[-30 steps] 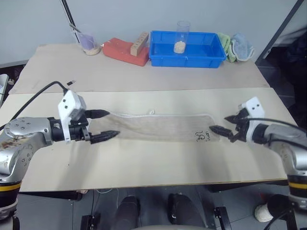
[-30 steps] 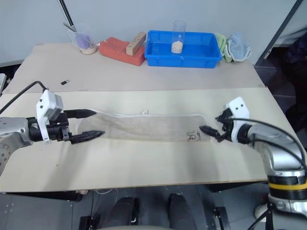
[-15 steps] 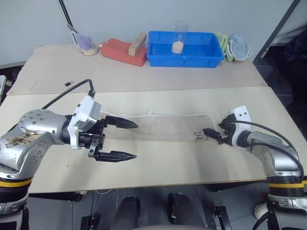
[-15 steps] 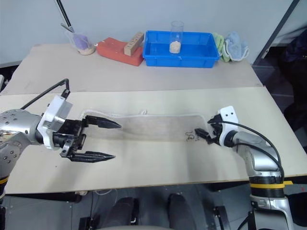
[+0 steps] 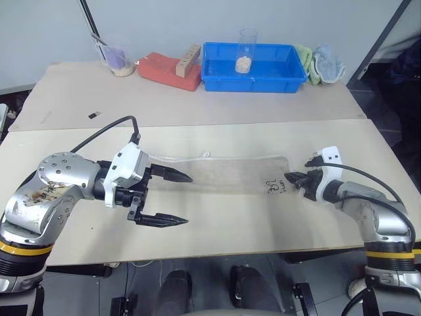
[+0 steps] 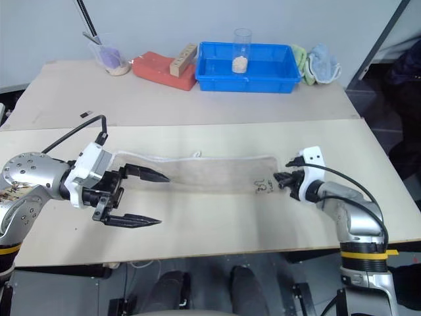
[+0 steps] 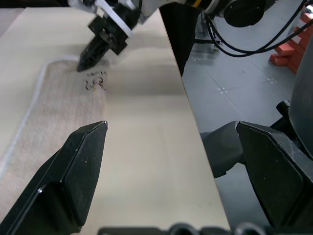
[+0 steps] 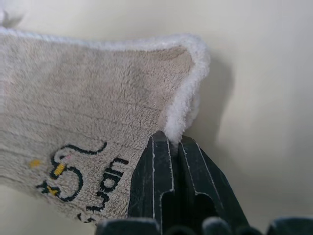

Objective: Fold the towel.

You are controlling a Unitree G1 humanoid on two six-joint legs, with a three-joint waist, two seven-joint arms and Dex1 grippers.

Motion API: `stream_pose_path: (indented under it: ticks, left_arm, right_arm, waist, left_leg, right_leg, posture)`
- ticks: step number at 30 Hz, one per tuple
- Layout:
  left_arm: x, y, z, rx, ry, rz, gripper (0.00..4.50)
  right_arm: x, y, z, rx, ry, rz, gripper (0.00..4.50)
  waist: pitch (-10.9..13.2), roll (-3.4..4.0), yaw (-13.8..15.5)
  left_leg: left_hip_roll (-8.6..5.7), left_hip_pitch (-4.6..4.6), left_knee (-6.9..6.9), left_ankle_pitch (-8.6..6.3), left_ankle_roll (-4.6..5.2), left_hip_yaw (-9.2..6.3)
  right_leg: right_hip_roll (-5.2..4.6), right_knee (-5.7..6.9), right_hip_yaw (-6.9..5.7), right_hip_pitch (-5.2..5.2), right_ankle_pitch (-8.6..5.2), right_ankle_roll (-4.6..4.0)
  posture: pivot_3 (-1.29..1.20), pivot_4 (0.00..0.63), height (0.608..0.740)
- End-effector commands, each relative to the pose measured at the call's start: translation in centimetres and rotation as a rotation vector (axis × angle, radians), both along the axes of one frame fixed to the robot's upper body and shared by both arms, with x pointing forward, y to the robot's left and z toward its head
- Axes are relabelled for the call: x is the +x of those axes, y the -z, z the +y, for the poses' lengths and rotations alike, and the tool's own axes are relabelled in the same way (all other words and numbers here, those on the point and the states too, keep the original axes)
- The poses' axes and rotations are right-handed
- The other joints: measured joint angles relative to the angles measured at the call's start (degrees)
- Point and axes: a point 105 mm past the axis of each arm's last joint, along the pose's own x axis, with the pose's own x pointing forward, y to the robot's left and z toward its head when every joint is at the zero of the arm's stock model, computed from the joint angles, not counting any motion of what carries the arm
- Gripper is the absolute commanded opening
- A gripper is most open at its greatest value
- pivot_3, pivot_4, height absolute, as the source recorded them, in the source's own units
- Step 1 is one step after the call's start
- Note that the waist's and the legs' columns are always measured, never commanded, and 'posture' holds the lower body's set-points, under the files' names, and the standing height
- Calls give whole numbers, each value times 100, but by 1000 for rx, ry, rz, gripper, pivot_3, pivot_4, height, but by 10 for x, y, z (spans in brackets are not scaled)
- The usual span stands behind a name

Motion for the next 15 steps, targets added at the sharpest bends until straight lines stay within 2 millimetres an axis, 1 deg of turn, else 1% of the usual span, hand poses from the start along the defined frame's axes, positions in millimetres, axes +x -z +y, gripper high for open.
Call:
stream_pose_path:
  ticks: [1,4,6,8,10,12,14,15]
  left_arm:
    - [-3,-13,-2,-31,-6,-47,4500]
    - [-1,-15,-2,-39,-23,-53,4500]
    - [0,-16,-2,-46,-35,-57,4500]
    - [1,-16,-2,-48,-42,-59,4500]
    - [2,-16,-2,-50,-45,-60,4500]
    - [2,-16,-2,-50,-46,-61,4500]
    - [3,-17,-3,-55,-48,-66,4500]
    - [3,-19,-3,-60,-51,-69,4500]
  right_arm:
    - [7,-30,-15,9,11,-65,29]
    - [13,-46,-35,-46,16,-83,29]
    - [15,-57,-44,-77,7,-93,29]
    - [17,-72,-43,-75,-38,-99,29]
    - [15,-82,-29,-57,-119,-96,29]
    - [13,-86,-16,-31,-170,-92,29]
    - [12,-88,10,20,-226,-82,29]
    - [10,-88,31,47,-265,-77,29]
  waist:
    - [0,1,-4]
    - [1,2,5]
    - [1,2,4]
    - [1,2,-7]
    - [1,2,-22]
    - [1,2,-43]
    - [1,2,-48]
    - [1,2,-52]
  left_leg:
    - [-1,0,1,0,0,1]
    - [-2,1,-1,0,0,1]
    - [-3,0,-1,0,0,2]
    - [-2,0,-1,-1,1,2]
    - [0,0,-2,-1,2,2]
    - [5,2,-3,-4,6,1]
    - [6,3,-3,-6,11,1]
    - [7,3,-3,-7,12,0]
  right_leg:
    - [0,1,1,0,0,0]
    - [0,0,2,0,0,0]
    - [-1,-3,2,0,0,1]
    - [0,-5,2,0,0,1]
    - [2,-4,3,0,0,0]
    - [6,-4,4,0,0,0]
    - [9,-3,6,-1,0,0]
    - [9,-2,6,-1,0,0]
  posture:
    - [0,150,740]
    - [0,150,740]
    - [0,150,740]
    - [0,150,740]
    - [0,150,740]
    - [0,150,740]
    - [0,150,740]
    - [0,150,740]
